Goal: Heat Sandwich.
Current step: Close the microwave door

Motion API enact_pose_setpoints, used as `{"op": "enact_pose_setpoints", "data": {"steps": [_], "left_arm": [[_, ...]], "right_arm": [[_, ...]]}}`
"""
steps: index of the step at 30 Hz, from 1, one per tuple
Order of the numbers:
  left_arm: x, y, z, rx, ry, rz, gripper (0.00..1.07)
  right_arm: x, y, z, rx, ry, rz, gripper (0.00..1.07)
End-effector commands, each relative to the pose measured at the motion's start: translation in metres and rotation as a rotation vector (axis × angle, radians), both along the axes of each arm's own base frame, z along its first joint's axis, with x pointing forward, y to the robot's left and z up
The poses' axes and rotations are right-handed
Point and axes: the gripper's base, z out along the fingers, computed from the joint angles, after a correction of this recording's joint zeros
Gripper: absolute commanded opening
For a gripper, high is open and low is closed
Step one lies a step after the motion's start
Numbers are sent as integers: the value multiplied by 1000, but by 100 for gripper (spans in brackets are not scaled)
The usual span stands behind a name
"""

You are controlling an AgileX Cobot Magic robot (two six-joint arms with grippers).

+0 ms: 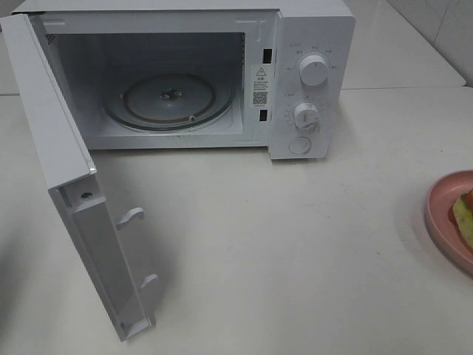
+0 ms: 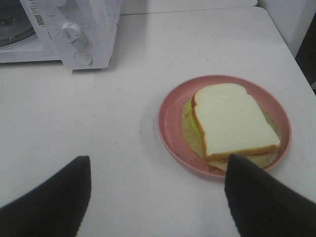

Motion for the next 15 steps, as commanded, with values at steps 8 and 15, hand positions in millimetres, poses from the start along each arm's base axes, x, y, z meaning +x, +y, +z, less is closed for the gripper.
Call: {"op": "enact_pose_setpoints", "data": {"steps": [8,15], "left_arm": [[30,-2,-19,22,-115,-27,0],[50,-17,-32,85,-189,-212,0]], "right_arm": [[-4,0,-1,4,-28,-4,73],[-4,0,-1,4,-28,-4,73]]}}
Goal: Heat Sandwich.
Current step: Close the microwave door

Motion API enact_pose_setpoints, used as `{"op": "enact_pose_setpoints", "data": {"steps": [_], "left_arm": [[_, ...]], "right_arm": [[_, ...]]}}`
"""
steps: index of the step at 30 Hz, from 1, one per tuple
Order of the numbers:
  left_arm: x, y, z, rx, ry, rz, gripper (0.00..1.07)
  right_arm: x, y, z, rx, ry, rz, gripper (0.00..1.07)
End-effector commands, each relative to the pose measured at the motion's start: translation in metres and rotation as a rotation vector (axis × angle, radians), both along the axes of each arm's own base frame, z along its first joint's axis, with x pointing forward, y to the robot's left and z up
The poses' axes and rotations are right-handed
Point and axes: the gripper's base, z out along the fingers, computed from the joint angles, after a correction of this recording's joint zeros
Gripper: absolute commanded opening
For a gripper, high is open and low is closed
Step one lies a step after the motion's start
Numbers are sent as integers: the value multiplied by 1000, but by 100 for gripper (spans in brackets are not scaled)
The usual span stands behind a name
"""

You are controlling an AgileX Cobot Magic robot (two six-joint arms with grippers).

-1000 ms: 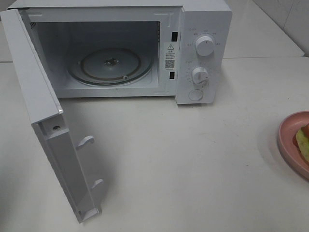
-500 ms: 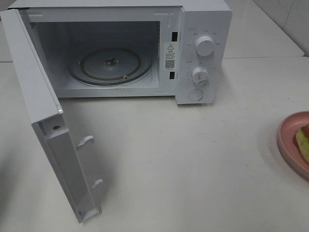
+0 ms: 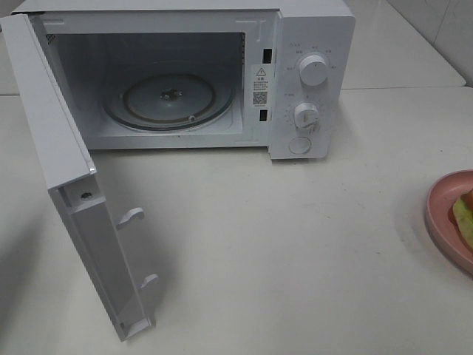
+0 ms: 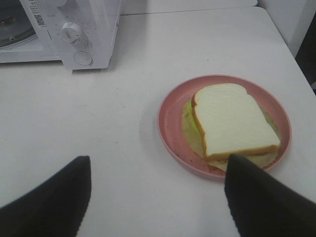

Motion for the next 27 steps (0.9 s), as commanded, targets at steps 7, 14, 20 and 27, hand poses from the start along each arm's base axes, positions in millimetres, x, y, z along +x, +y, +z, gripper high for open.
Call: {"op": "enact_pose_setpoints", "data": {"steps": [7,14,20,27], "left_arm": [[16,-17,-10,-63,-70,-179,0],[32,-27,-12,-129,-60,-264,0],[40,-49,-15,-131,-49,-336,0],[46,-63,-19,-168,-38,-309,0]], "right_arm": [[-4,0,-1,4,-28,-4,73],[-4,0,-1,4,-28,-4,73],[-4,0,-1,4,-28,-4,73],[-4,0,-1,4,-28,-4,73]]}}
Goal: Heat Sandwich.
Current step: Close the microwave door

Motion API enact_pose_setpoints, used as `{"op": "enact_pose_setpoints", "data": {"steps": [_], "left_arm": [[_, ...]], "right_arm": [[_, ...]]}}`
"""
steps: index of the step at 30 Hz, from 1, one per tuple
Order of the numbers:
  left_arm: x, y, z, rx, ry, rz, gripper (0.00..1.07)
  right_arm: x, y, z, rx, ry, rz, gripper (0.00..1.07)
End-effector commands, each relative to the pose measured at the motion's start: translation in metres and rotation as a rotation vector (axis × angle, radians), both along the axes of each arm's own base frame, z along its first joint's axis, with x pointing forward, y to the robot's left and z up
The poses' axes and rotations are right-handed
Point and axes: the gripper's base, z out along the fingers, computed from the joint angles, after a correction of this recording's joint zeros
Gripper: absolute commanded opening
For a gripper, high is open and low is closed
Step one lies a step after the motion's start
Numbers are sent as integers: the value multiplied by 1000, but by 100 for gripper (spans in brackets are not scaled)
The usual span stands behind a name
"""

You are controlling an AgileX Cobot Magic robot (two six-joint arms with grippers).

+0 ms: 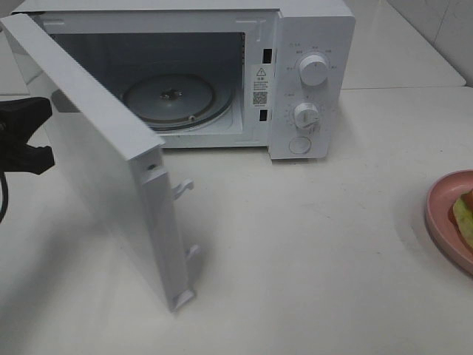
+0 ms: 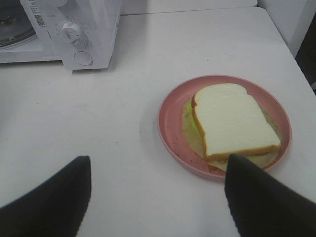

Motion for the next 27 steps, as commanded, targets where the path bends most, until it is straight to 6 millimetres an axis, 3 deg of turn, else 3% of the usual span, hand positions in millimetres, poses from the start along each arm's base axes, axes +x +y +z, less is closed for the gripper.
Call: {"op": "enact_pose_setpoints", "data": {"steps": [1,14,27], "left_arm": [[4,-11,3,-52,-16,21,0],[10,-50,3,-86,-8,1,0],[25,-109,-6,-92,-8,-53,0]], "right_arm": [[-4,0,-1,4,-28,-4,73],[-4,0,-1,4,-28,-4,73],[-4,0,-1,4,-28,-4,73]]}}
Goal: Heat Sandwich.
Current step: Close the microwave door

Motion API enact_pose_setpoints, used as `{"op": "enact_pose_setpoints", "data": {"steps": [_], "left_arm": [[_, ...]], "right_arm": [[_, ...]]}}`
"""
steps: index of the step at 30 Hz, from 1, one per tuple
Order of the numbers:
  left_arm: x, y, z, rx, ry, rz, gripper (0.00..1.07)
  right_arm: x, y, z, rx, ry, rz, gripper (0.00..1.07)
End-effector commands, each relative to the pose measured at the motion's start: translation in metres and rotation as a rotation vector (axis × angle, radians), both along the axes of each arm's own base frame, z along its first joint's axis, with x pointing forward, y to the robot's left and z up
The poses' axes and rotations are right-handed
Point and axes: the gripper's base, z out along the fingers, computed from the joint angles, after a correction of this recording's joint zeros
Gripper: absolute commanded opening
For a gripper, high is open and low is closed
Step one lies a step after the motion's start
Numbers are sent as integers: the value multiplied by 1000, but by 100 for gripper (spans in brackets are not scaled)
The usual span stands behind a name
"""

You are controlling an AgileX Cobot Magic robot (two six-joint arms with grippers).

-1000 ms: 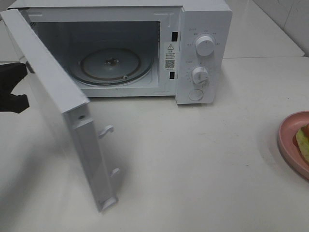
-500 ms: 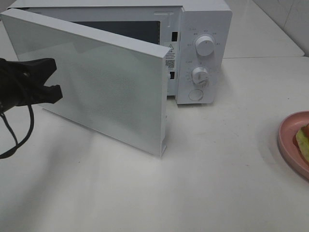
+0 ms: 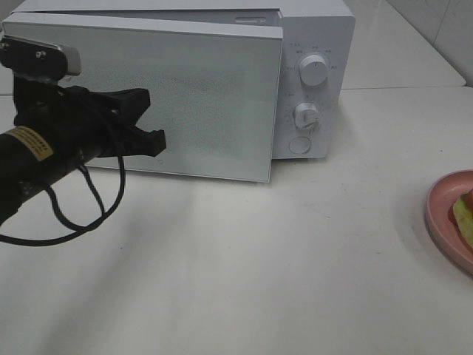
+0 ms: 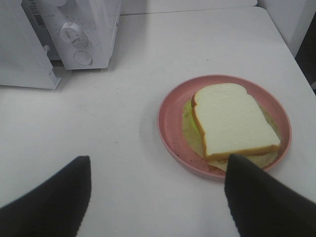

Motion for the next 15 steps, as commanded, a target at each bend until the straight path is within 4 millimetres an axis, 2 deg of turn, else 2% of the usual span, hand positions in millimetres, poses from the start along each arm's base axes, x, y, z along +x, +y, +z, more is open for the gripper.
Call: {"op": "enact_pose_setpoints", "data": {"steps": [1,2,6,8,11,15], "left_arm": [[4,-15,3,-18,-22,4,0],[4,-15,3,-18,-22,4,0],[11,-39,2,-22,-27,3,0],[12,-43,2,-16,-27,6,0],[22,-60,3,24,-22,-6,0],[30,-71,5,33,-20,-18,0]], "right_arm": [[-4,0,-1,4,-28,-4,73],[-4,0,-1,4,-28,-4,73],[-4,0,-1,4,-28,-4,73],[-4,0,-1,4,-28,-4,73],[-4,0,-1,4,-28,-4,73],[-4,0,-1,4,-28,-4,73]]}}
